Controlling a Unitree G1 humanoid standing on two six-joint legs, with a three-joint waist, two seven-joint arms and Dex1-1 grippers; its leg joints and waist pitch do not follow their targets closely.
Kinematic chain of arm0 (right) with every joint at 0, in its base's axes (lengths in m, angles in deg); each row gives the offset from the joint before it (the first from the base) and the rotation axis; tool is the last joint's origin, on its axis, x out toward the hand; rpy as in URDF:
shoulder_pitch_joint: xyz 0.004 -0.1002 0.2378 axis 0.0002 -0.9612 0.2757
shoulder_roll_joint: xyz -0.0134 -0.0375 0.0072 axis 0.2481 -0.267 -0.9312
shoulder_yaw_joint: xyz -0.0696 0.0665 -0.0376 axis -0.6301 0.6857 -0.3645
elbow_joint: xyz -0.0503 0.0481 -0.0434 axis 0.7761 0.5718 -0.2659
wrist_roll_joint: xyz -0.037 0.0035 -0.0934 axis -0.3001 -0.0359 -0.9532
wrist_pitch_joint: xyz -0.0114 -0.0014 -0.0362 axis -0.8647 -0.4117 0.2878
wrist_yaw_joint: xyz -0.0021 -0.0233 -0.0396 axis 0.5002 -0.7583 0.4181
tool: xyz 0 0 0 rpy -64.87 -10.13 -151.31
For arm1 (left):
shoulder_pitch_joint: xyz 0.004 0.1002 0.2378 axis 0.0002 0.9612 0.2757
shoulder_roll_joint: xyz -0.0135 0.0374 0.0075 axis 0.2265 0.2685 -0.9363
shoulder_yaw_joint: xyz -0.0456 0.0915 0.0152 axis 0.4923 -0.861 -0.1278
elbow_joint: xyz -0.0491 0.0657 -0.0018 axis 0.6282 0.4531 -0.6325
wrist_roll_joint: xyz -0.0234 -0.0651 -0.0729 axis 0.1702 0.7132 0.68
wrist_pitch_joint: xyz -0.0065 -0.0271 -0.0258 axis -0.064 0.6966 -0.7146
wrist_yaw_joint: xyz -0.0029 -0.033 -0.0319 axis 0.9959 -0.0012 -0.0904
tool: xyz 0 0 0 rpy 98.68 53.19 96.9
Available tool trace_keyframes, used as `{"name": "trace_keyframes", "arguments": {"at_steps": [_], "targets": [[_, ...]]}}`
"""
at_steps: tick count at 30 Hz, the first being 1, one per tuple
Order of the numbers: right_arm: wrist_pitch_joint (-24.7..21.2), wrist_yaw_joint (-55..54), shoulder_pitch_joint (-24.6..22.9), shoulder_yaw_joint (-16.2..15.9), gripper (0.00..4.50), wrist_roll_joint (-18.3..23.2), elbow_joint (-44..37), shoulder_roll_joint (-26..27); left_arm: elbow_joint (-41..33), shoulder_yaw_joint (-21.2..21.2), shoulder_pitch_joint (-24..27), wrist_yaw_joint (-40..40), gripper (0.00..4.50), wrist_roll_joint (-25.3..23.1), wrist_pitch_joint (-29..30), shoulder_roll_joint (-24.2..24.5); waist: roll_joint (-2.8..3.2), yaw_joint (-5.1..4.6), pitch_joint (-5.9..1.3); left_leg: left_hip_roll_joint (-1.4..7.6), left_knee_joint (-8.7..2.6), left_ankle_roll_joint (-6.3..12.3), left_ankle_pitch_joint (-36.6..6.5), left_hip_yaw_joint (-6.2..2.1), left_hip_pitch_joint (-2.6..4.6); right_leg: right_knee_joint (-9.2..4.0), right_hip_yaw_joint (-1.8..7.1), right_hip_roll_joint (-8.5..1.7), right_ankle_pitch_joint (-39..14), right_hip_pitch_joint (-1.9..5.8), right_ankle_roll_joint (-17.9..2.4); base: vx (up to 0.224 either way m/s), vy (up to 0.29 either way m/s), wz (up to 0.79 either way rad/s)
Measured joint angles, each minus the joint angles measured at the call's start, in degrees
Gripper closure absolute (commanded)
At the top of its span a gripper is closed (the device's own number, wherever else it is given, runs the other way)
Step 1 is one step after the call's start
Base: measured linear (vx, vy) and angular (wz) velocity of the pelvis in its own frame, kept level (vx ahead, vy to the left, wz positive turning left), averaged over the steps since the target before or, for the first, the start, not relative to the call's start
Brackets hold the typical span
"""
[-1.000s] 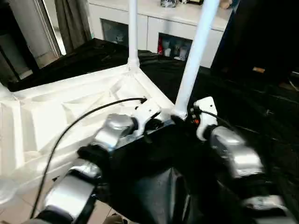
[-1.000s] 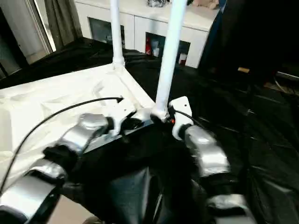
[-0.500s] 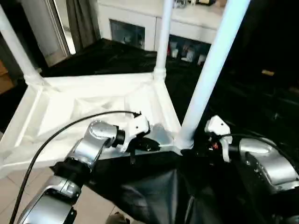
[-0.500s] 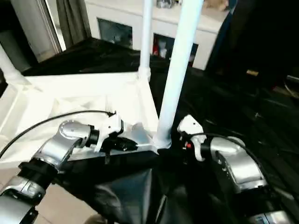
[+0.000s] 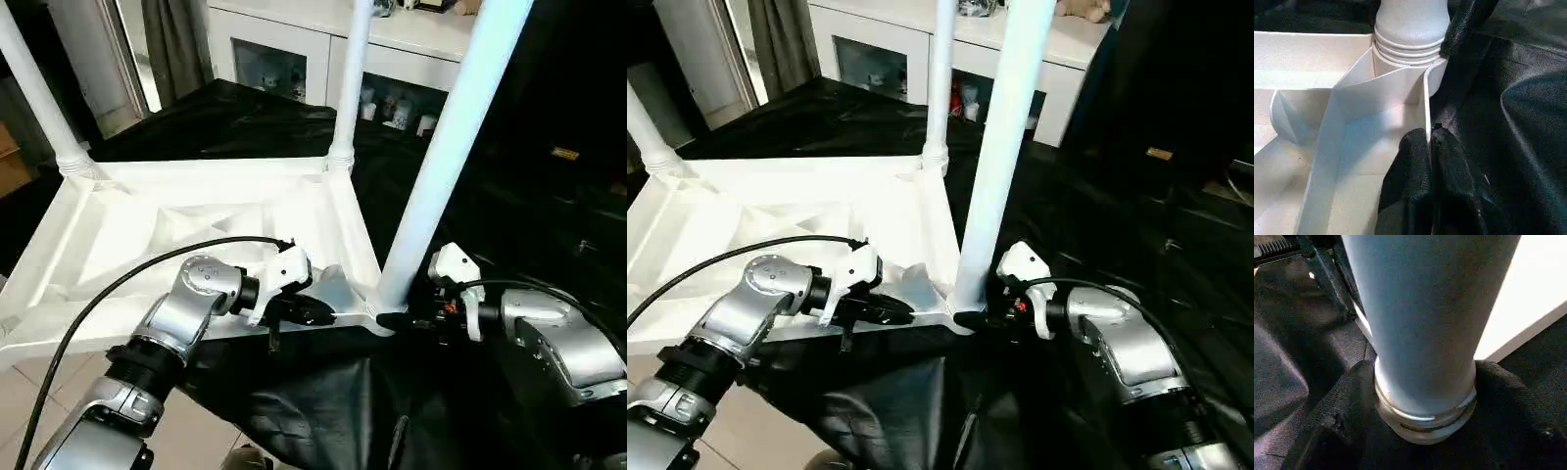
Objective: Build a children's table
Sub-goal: Rotate leg to tighten
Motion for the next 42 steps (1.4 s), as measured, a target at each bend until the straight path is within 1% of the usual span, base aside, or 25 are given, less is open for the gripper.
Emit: {"name": "trace_keyframes", "arguments": {"at_steps": [4, 7, 9, 11, 14, 17, 20, 23, 25, 26, 27, 28, 32, 34, 37, 39, 40, 42], "targets": [[-0.16, 0.27, 0.00, -0.03, 1.73, 0.01, -0.01, 0.17, -0.97, 0.06, 0.53, 0.12, 4.50, 0.00, 0.43, 0.31, -0.02, -0.01, 0.01, 0.00, 0.01, 0.00, 0.00, 0.00, 0.00, 0.01, 0.00, 0.00, -0.13, 0.00, 0.22, 0.000, 0.000, 0.00], [-0.14, -2.15, 0.23, 0.31, 1.74, -0.34, 0.81, 1.69, -0.90, 0.39, 0.53, 2.00, 4.50, -0.10, 1.31, 0.12, -0.03, -0.21, 0.00, 0.00, 0.03, 0.00, 0.00, 0.00, 0.03, 0.03, 0.00, 0.00, -0.13, 0.00, 0.22, 0.000, 0.000, 0.00], [-0.06, -10.26, 2.23, 2.07, 1.75, -1.39, 5.45, 6.75, 2.52, 1.29, -1.24, 8.01, 4.50, -1.49, 1.70, -1.79, -0.12, -0.97, -0.01, 0.00, 0.04, -0.01, 0.01, 0.00, 0.12, 0.07, 0.00, 0.00, -0.10, 0.02, 0.19, 0.000, 0.000, 0.00], [-0.02, -22.15, 5.93, 5.08, 1.75, -3.02, 11.21, 13.21, 7.67, 2.27, -4.95, 16.48, 4.50, -3.45, 2.94, -5.17, -0.09, -1.82, -0.03, -0.02, 0.06, -0.03, 0.01, -0.01, 0.13, 0.01, 0.00, -0.01, -0.05, -0.01, 0.15, 0.000, 0.000, 0.00], [0.11, -34.67, 8.62, 8.01, 1.76, -3.73, 15.44, 18.74, 12.03, 2.86, -7.74, 25.73, 4.50, -4.40, 4.36, -9.27, -0.11, -1.76, -0.03, -0.03, 0.04, -0.03, 0.02, -0.02, 0.16, 0.02, 0.00, -0.02, -0.04, 0.04, 0.17, 0.000, 0.000, 0.00], [0.81, -41.24, 9.91, 9.09, 1.76, -4.24, 17.27, 21.71, 14.72, 3.21, -9.41, 29.46, 4.50, -4.60, 4.40, -11.16, -0.14, -1.58, -0.04, -0.03, 0.02, -0.04, 0.02, -0.02, 0.12, 0.02, -0.01, -0.02, -0.02, 0.05, 0.17, 0.000, 0.000, 0.00], [2.31, -45.09, 10.17, 9.34, 1.76, -5.61, 17.94, 23.87, 16.90, 3.41, -10.79, 31.49, 4.50, -4.67, 4.19, -12.80, -0.13, -1.37, -0.05, -0.04, 0.04, -0.04, 0.02, -0.02, 0.04, 0.00, 0.02, -0.02, 0.12, 0.06, -0.07, 0.000, 0.000, 0.00], [3.21, -45.70, 10.13, 9.38, 1.76, -5.98, 18.22, 24.23, 17.27, 3.55, -10.97, 31.56, 4.50, -4.81, 3.84, -12.97, -0.12, -1.34, -0.05, -0.04, 0.03, -0.04, 0.02, -0.02, 0.01, -0.03, 0.02, -0.02, 0.10, 0.05, -0.04, 0.000, 0.000, 0.00], [4.73, -45.83, 10.17, 9.87, 1.76, -6.02, 19.31, 24.72, 18.24, 3.55, -11.22, 31.54, 4.50, -5.11, 2.58, -12.98, -0.11, -1.36, -0.06, -0.04, 0.02, -0.04, 0.02, -0.02, 0.01, -0.04, 0.02, -0.02, 0.11, 0.05, -0.05, 0.000, 0.000, 0.00], [5.32, -45.85, 10.23, 9.94, 1.20, -6.01, 19.74, 24.81, 18.53, 3.54, -11.26, 31.54, 4.50, -5.19, 2.16, -12.98, -0.11, -1.37, -0.06, -0.04, 0.02, -0.04, 0.02, -0.02, 0.03, -0.03, 0.02, -0.02, 0.11, 0.05, -0.05, 0.000, 0.000, 0.00], [5.59, -45.85, 10.24, 9.99, 1.20, -6.00, 19.92, 24.85, 18.76, 3.52, -11.27, 31.53, 4.50, -5.36, 1.65, -12.96, -0.11, -1.39, -0.06, -0.04, 0.02, -0.04, 0.02, -0.02, 0.03, -0.02, 0.02, -0.02, 0.11, 0.05, -0.05, 0.000, 0.000, 0.00], [5.91, -45.71, 10.23, 9.99, 1.06, -5.97, 20.08, 24.98, 18.93, 3.53, -11.29, 31.56, 4.50, -5.55, 1.26, -12.87, -0.11, -1.47, -0.06, -0.03, 0.00, -0.04, 0.02, -0.02, 0.04, -0.02, 0.02, -0.02, 0.11, 0.05, -0.04, 0.000, 0.000, 0.00], [7.03, -44.01, 10.21, 9.62, 0.70, -5.63, 20.21, 25.74, 19.37, 3.98, -11.45, 32.55, 4.50, -5.56, 0.25, -11.76, -0.13, -2.45, -0.04, -0.03, 0.00, -0.04, 0.02, -0.03, 0.03, -0.02, 0.01, -0.02, 0.11, -0.06, 0.15, 0.000, 0.000, 0.00], [7.32, -42.93, 10.20, 9.51, 0.63, -5.46, 20.21, 25.49, 19.36, 4.00, -11.45, 32.08, 4.50, -5.56, -0.06, -11.38, -0.14, -2.52, -0.04, -0.03, 0.00, -0.04, 0.02, -0.03, 0.02, -0.03, 0.01, -0.02, 0.22, -0.06, -0.04, 0.000, 0.000, 0.00], [7.38, -38.27, 10.20, 9.15, 0.63, -4.71, 20.05, 23.41, 18.88, 3.05, -11.25, 29.02, 4.50, -6.06, -2.01, -9.35, -0.14, -2.61, -0.04, -0.03, -0.03, -0.04, 0.02, -0.03, -0.01, -0.05, 0.01, -0.02, 0.20, -0.10, -0.02, 0.000, 0.000, 0.00], [7.37, -34.56, 10.10, 8.92, 0.63, -4.17, 19.38, 21.66, 17.59, 2.51, -10.26, 25.70, 4.50, -6.07, -3.58, -8.03, -0.14, -2.56, -0.04, -0.02, -0.04, -0.04, 0.02, -0.03, -0.10, -0.06, 0.01, -0.01, 0.17, -0.17, -0.01, 0.000, 0.000, 0.00], [7.36, -32.78, 9.97, 8.32, 0.63, -4.00, 18.69, 20.53, 16.67, 2.49, -9.74, 24.45, 4.50, -5.94, -3.61, -7.81, -0.13, -2.46, -0.05, -0.02, -0.02, -0.03, 0.02, -0.03, -0.12, -0.06, 0.01, -0.01, 0.16, -0.17, 0.00, 0.000, 0.000, 0.00], [7.27, -26.20, 8.85, 6.24, 0.63, -3.50, 15.68, 15.86, 14.42, 2.23, -8.51, 20.78, 4.50, -5.29, -3.39, -6.76, -0.13, -1.92, -0.05, -0.02, 0.00, -0.02, 0.02, -0.02, -0.20, -0.14, 0.01, -0.01, 0.15, -0.17, 0.00, 0.000, 0.000, 0.00]]}}
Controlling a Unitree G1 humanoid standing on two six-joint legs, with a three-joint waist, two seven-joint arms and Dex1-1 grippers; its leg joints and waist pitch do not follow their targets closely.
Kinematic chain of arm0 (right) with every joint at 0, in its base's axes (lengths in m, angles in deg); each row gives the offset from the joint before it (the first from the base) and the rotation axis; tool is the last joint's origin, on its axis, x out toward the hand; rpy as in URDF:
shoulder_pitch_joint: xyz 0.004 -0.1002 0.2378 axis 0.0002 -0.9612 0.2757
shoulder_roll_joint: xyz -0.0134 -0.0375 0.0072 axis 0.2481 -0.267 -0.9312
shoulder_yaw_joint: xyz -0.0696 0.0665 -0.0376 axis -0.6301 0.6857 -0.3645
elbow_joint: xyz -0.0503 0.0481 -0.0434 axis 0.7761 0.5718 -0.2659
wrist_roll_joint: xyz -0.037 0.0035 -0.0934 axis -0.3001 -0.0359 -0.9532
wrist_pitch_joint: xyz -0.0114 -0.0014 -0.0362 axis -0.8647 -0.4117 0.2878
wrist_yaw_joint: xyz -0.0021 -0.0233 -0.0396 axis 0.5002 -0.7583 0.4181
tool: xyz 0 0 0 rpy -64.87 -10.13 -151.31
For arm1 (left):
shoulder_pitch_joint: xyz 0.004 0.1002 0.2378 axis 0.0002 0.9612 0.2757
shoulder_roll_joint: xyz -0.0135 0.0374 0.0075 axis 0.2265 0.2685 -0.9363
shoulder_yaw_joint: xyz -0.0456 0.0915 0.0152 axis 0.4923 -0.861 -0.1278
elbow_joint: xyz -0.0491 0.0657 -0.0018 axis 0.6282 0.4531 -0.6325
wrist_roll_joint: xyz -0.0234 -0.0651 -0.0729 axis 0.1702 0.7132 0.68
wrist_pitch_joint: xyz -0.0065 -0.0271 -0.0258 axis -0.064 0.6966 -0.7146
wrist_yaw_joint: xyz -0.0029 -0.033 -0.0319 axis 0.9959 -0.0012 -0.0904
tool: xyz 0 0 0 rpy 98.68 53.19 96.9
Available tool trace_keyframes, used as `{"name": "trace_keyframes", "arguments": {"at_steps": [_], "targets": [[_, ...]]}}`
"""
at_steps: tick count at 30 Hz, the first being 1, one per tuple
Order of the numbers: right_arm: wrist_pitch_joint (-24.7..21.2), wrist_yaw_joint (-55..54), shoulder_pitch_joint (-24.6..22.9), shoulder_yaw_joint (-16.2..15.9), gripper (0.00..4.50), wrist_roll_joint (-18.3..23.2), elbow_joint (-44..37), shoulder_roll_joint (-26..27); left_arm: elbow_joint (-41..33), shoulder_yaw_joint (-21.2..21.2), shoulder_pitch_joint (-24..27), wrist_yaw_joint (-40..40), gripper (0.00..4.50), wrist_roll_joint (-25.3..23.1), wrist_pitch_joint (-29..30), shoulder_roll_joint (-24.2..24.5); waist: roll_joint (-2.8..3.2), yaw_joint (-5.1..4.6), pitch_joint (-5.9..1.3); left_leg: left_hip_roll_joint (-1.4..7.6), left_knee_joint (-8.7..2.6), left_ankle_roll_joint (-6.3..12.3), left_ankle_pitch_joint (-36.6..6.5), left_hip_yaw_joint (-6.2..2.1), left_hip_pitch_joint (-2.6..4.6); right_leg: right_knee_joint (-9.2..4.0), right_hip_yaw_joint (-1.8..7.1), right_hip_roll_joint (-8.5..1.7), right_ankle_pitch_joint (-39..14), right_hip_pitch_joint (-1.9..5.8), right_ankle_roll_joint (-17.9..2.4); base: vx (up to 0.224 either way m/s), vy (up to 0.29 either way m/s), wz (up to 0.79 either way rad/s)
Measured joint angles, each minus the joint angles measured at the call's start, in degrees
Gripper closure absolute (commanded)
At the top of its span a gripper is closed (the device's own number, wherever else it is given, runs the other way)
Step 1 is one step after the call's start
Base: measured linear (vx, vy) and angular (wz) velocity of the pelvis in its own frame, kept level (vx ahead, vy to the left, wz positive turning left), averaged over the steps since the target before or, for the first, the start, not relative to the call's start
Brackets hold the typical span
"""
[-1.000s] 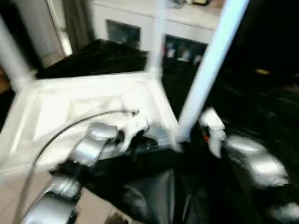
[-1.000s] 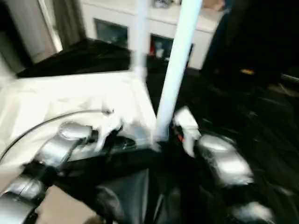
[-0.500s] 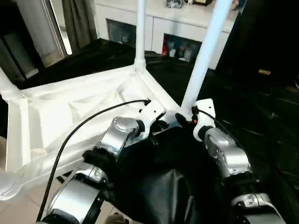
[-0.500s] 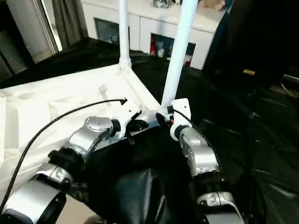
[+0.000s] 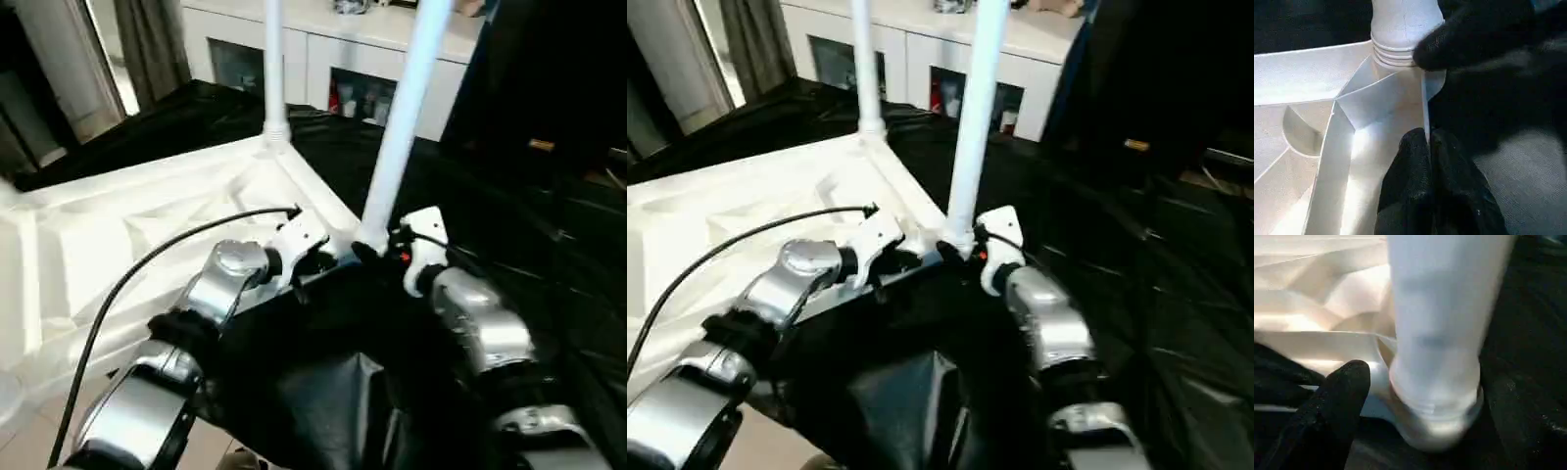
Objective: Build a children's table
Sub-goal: Rotate leg to tighten
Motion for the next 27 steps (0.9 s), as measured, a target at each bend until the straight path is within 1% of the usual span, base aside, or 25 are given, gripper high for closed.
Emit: {"name": "trace_keyframes", "arguments": {"at_steps": [2, 6, 7, 8, 10, 14, 21, 27], "targets": [[-0.09, 6.66, -1.83, -1.78, 0.63, 0.16, -3.02, -4.17, -2.49, -0.26, 1.79, -4.47, 4.50, 1.49, -0.09, 1.70, 0.00, 0.39, 0.00, 0.01, 0.00, 0.01, 0.00, 0.00, 0.01, -0.01, 0.00, 0.00, -0.02, 0.01, 0.01, 0.000, 0.000, 0.00], [-0.61, 12.26, -4.22, -3.38, 0.63, 0.25, -4.87, -7.03, -4.85, -0.81, 3.52, -9.19, 4.50, 3.00, -0.22, 3.54, 0.03, 0.52, -0.01, 0.01, 0.04, 0.01, 0.00, 0.00, 0.01, 0.09, 0.00, 0.00, 0.00, -0.02, -0.03, 0.000, 0.000, 0.00], [-0.83, 14.17, -4.96, -3.97, 0.63, 0.48, -6.28, -8.62, -5.94, -0.96, 4.17, -10.55, 4.50, 3.39, -0.22, 4.21, 0.04, 0.62, 0.00, 0.01, 0.04, 0.00, 0.00, 0.00, 0.00, 0.09, 0.00, 0.00, 0.00, -0.03, -0.03, 0.000, 0.000, 0.00], [-1.13, 16.37, -5.91, -4.09, 0.63, 0.70, -7.61, -10.24, -7.29, -1.27, 5.11, -12.40, 4.50, 4.16, -0.22, 5.07, 0.03, 0.70, 0.00, 0.03, 0.04, 0.00, 0.00, 0.00, 0.04, 0.11, 0.00, 0.00, 0.00, 0.01, -0.03, 0.000, 0.000, 0.00], [-1.70, 18.79, -7.16, -4.23, 0.63, 1.18, -9.22, -11.87, -9.43, -1.28, 6.50, -14.90, 4.50, 4.88, 0.03, 6.42, 0.04, 0.70, 0.00, 0.03, 0.03, 0.00, 0.00, 0.00, 0.06, 0.13, 0.00, 0.00, 0.00, 0.01, -0.03, 0.000, 0.000, 0.00], [-3.00, 22.23, -8.81, -4.66, 0.63, 3.27, -11.67, -12.90, -13.94, -1.26, 8.98, -18.80, 4.50, 6.38, 2.21, 8.27, 0.05, 0.76, 0.01, 0.04, 0.04, 0.00, 0.00, 0.00, 0.06, 0.17, -0.01, 0.00, -0.02, 0.00, 0.02, 0.000, 0.000, 0.00], [-4.08, 24.42, -8.91, -4.87, 0.63, 5.04, -14.23, -12.91, -15.81, -1.40, 9.99, -20.31, 4.50, 6.57, 3.28, 8.77, 0.05, 1.09, 0.01, 0.04, 0.07, 0.00, 0.00, 0.00, 0.04, 0.16, -0.01, 0.00, -0.08, 0.03, 0.15, 0.000, 0.000, 0.00], [-4.90, 25.10, -9.12, -5.27, 0.63, 5.28, -14.60, -12.91, -16.76, -1.55, 10.09, -20.68, 4.50, 6.58, 3.98, 8.64, 0.05, 1.82, 0.01, 0.04, 0.07, 0.00, 0.00, 0.00, 0.03, 0.15, -0.01, 0.00, 0.04, 0.02, -0.05, 0.000, 0.000, 0.00]]}}
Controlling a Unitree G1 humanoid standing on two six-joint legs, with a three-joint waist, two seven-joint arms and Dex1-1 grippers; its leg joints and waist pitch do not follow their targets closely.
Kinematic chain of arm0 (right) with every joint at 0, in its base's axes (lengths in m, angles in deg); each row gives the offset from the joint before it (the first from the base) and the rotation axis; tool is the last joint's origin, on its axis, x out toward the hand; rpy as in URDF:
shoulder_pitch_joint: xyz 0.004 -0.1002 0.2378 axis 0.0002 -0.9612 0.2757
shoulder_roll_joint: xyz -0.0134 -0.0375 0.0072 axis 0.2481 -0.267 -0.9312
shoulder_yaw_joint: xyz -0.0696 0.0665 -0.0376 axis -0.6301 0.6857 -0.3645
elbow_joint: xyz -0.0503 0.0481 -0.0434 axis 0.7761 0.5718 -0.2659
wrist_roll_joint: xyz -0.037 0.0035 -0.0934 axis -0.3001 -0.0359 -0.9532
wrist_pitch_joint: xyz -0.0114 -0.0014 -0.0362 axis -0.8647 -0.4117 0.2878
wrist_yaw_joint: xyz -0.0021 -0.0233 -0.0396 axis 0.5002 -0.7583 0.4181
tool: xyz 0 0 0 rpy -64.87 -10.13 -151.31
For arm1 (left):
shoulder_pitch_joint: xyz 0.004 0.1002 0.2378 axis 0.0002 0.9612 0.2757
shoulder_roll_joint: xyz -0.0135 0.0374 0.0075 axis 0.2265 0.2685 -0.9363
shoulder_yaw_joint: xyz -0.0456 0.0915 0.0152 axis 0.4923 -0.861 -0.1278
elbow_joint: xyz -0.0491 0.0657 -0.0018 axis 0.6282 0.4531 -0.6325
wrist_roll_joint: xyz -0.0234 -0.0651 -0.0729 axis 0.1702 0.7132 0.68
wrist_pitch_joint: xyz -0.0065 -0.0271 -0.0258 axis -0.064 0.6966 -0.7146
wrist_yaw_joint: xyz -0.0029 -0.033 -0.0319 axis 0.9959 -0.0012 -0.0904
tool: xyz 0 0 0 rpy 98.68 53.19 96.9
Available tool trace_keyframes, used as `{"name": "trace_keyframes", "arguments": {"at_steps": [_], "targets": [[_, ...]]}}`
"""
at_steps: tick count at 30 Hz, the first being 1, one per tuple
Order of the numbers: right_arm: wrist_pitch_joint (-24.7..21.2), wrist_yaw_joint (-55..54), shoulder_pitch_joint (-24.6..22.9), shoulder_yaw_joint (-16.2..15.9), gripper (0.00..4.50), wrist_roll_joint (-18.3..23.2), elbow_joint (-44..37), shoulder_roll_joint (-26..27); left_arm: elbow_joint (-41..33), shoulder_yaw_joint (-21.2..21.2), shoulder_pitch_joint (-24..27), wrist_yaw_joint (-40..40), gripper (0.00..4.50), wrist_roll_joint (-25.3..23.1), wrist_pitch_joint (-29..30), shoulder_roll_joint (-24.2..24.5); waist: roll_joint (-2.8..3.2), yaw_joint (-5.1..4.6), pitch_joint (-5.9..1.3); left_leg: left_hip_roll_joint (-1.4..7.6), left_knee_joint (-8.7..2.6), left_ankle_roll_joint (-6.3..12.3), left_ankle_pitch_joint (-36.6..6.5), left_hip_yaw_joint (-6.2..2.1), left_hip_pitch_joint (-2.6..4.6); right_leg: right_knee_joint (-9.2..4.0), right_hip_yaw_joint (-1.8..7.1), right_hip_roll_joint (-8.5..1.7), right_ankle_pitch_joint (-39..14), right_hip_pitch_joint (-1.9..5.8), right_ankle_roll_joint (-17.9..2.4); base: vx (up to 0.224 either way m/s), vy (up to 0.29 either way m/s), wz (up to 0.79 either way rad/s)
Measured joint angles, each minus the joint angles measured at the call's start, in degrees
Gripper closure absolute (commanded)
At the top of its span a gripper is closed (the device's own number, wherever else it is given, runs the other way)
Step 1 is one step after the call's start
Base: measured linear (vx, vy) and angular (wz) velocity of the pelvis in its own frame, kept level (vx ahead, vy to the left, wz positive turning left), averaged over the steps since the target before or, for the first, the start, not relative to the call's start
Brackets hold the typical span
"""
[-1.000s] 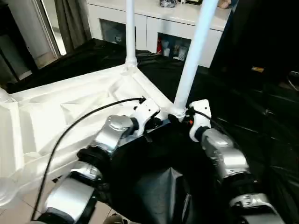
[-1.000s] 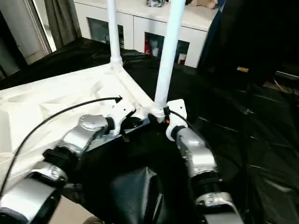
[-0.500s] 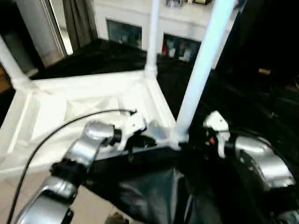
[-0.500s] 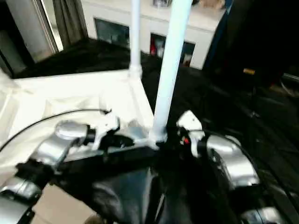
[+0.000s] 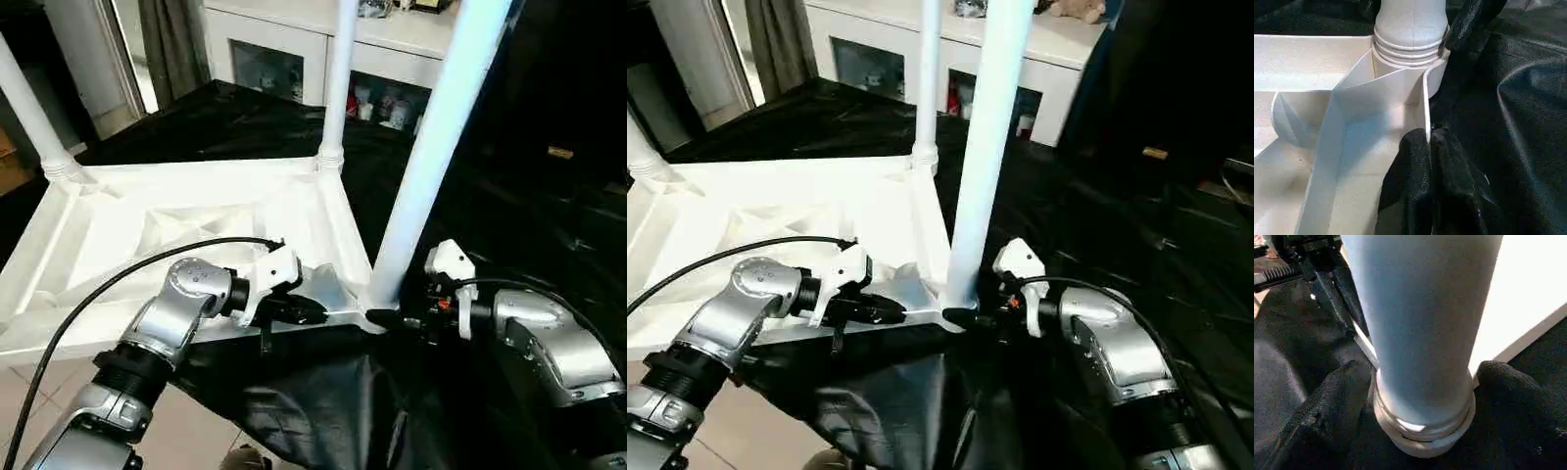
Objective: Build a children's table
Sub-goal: Rotate leg to tighten
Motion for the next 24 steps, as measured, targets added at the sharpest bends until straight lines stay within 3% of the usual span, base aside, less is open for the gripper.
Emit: {"name": "trace_keyframes", "arguments": {"at_steps": [9, 10, 19, 24], "targets": [[-0.34, 0.12, -0.30, -0.72, 1.27, -0.03, 0.00, -0.09, -0.90, -0.26, 0.35, -0.26, 4.50, 0.00, 1.03, -0.01, 0.00, 0.24, 0.00, 0.01, 0.07, 0.00, 0.00, 0.00, -0.09, -0.01, 0.00, 0.00, -0.01, -0.01, 0.01, 0.000, 0.000, 0.00], [-0.37, 0.13, -0.30, -0.73, 1.54, -0.03, 0.00, -0.09, -0.94, -0.26, 0.38, -0.25, 4.50, 0.00, 1.04, 0.00, 0.00, 0.24, 0.00, 0.00, 0.07, 0.00, 0.00, 0.00, -0.09, 0.00, 0.00, 0.00, -0.01, -0.02, 0.01, 0.000, 0.000, 0.00], [-0.91, -1.93, -0.27, -0.33, 1.79, -0.08, 0.43, 1.47, -1.26, -0.09, 0.67, 1.08, 4.50, -0.08, 1.35, 0.16, -0.01, 0.13, 0.00, 0.02, 0.10, 0.00, 0.00, -0.01, -0.10, 0.02, 0.00, 0.00, -0.01, -0.02, 0.01, 0.000, 0.000, 0.00], [1.21, -18.02, 2.84, 3.62, 1.80, -1.90, 8.19, 10.85, 4.58, 1.46, -2.37, 11.31, 4.50, -2.50, 1.26, -3.56, 0.00, -1.60, -0.02, 0.00, 0.13, -0.01, 0.00, -0.02, 0.01, 0.03, 0.00, 0.00, -0.06, -0.02, 0.20, 0.000, 0.000, 0.00]]}}
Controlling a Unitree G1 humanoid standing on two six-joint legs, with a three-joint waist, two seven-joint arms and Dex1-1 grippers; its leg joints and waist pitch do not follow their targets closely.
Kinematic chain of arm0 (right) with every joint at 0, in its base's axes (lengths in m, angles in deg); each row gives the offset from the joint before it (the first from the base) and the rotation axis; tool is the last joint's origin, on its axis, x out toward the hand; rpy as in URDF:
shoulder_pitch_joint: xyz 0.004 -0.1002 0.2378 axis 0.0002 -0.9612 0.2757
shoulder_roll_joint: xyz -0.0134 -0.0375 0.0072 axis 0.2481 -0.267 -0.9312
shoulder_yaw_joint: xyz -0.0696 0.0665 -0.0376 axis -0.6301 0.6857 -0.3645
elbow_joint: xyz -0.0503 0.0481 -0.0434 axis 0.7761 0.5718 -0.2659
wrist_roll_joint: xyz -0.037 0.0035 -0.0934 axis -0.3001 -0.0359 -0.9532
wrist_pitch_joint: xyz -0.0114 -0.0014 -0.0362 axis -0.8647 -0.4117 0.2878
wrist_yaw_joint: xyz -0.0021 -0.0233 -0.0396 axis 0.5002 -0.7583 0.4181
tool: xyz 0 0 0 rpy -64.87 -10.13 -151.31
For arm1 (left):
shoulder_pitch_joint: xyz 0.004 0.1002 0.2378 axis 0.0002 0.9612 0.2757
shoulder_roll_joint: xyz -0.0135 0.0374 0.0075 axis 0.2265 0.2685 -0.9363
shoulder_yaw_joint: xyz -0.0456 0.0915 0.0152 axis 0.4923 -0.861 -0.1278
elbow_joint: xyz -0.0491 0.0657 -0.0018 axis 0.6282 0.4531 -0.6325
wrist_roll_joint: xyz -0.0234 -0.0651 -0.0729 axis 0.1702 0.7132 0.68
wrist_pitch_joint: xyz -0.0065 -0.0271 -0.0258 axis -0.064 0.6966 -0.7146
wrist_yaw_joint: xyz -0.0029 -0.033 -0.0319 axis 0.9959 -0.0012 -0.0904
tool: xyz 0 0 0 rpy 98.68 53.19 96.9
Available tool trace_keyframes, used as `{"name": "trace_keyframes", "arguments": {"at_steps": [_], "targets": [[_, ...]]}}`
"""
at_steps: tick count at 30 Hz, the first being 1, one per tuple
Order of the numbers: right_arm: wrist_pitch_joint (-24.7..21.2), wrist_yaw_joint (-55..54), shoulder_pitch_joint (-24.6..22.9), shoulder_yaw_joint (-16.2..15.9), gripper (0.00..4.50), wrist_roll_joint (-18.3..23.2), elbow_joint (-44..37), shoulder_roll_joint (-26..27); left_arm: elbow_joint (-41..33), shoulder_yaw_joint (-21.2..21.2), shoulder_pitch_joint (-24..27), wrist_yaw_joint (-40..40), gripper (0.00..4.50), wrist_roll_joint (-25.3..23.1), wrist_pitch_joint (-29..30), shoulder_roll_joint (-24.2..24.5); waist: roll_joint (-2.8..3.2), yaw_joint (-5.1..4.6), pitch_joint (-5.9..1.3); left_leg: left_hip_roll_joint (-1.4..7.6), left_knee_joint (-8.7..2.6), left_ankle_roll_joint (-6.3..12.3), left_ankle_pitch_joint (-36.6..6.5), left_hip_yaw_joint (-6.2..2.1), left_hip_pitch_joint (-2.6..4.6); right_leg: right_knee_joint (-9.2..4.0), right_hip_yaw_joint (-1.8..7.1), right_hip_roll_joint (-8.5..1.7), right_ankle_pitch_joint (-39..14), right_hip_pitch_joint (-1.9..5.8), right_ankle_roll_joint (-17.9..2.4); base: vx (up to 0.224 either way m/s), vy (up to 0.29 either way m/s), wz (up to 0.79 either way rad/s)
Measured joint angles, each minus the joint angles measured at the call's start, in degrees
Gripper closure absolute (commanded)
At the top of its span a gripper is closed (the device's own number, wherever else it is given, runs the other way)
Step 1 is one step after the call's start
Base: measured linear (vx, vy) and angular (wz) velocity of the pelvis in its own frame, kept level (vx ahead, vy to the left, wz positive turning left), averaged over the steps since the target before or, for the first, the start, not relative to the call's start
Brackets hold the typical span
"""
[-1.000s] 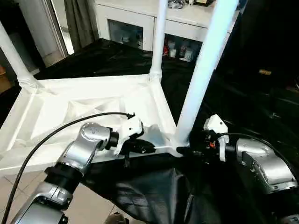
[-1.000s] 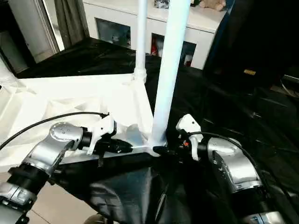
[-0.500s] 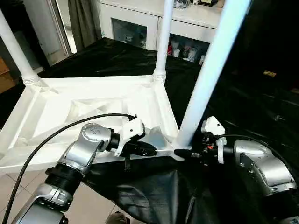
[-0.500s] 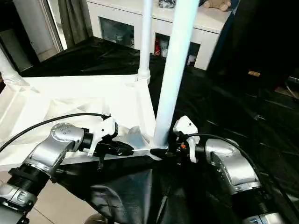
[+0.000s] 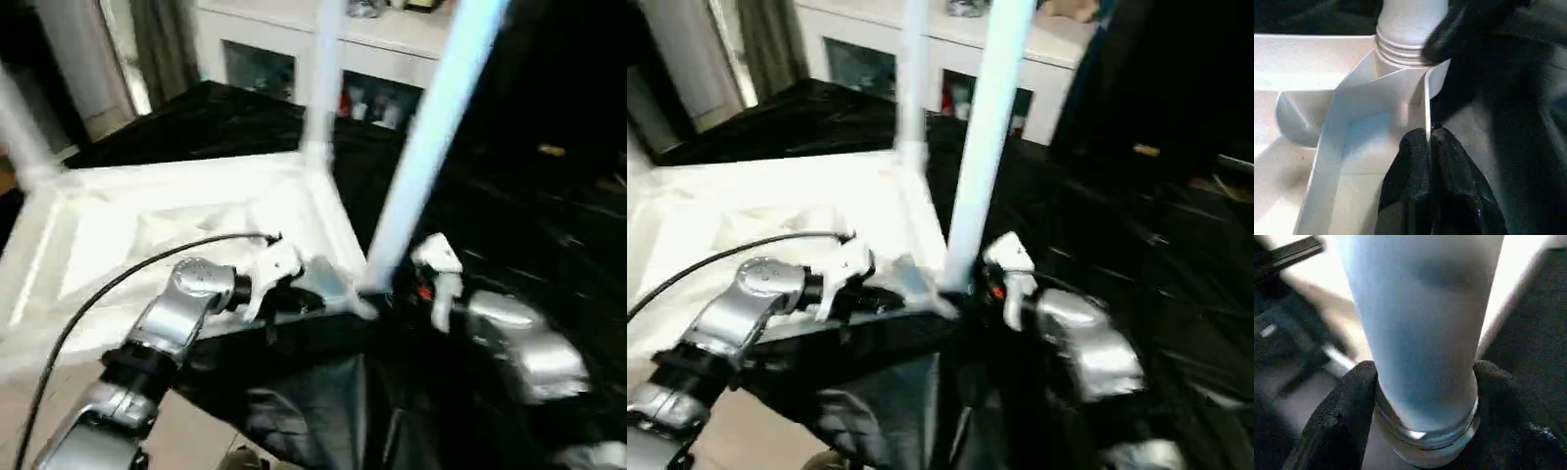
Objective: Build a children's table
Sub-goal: Rotate leg to tighten
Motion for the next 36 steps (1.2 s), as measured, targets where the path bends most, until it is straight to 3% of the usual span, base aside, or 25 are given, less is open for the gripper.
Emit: {"name": "trace_keyframes", "arguments": {"at_steps": [5, 7, 15, 17, 18, 21, 26, 36], "targets": [[2.20, -21.87, 6.87, 4.30, 1.81, -2.80, 9.94, 9.13, 9.81, 0.61, -6.84, 15.28, 4.50, -2.40, 2.16, -7.78, 0.00, -0.15, 0.00, -0.02, 0.00, -0.01, 0.00, 0.00, 0.00, -0.02, 0.02, -0.01, 0.04, 0.02, 0.01, 0.000, 0.000, 0.00], [2.86, -26.57, 8.41, 4.74, 1.81, -3.85, 11.96, 10.36, 12.02, 0.61, -8.26, 18.44, 4.50, -2.68, 2.35, -9.83, 0.04, 0.03, -0.02, -0.04, -0.01, -0.01, 0.00, 0.00, -0.03, -0.05, 0.03, -0.02, 0.04, 0.05, 0.02, 0.000, 0.000, 0.00], [6.50, -29.86, 9.62, 6.31, 1.81, -5.18, 15.41, 12.75, 16.84, 0.65, -10.48, 20.39, 4.50, -3.80, -0.88, -11.81, 0.23, 0.35, -0.13, -0.06, -0.05, 0.00, 0.00, 0.00, -0.06, -0.08, 0.04, -0.06, 0.12, 0.13, -0.09, 0.000, 0.000, 0.00], [6.91, -29.86, 9.61, 6.43, 1.25, -5.18, 15.63, 12.86, 17.12, 0.53, -10.48, 20.34, 4.50, -4.23, -1.78, -11.76, 0.24, 0.31, -0.12, -0.05, -0.07, 0.00, 0.00, 0.00, -0.07, -0.07, 0.04, -0.06, 0.01, 0.12, 0.14, 0.000, 0.000, 0.00], [7.19, -29.81, 9.60, 6.45, 1.25, -5.13, 15.73, 12.88, 17.13, 0.49, -10.48, 20.21, 4.50, -4.29, -1.98, -11.68, 0.24, 0.27, -0.12, -0.05, -0.08, 0.00, 0.00, 0.00, -0.08, -0.07, 0.04, -0.06, 0.00, 0.11, 0.17, 0.000, 0.000, 0.00], [7.99, -27.31, 9.25, 6.39, 0.92, -4.65, 15.57, 12.97, 17.18, 0.58, -10.47, 19.79, 4.50, -4.27, -3.03, -10.62, 0.25, -0.21, -0.10, -0.03, -0.08, 0.00, 0.00, 0.00, -0.14, -0.05, 0.02, -0.05, 0.03, 0.01, 0.15, 0.000, 0.000, 0.00], [7.65, -16.09, 8.04, 4.57, 0.92, -2.85, 12.19, 7.86, 15.67, 1.15, -8.90, 14.35, 4.50, -3.49, -5.41, -7.38, 0.25, -0.59, -0.10, -0.03, -0.10, 0.00, 0.01, 0.00, -0.25, -0.06, 0.01, -0.04, 0.16, -0.08, -0.07, 0.000, 0.000, 0.00], [4.46, 8.17, 1.57, -2.72, 0.92, -1.44, -0.12, -6.32, 5.83, -0.71, -2.41, -2.16, 4.50, 0.12, -6.94, -0.41, 0.24, 0.43, -0.09, -0.02, -0.04, 0.05, 0.02, 0.02, -0.29, -0.11, 0.02, -0.05, 0.09, -0.03, -0.06, 0.000, 0.000, 0.00]]}}
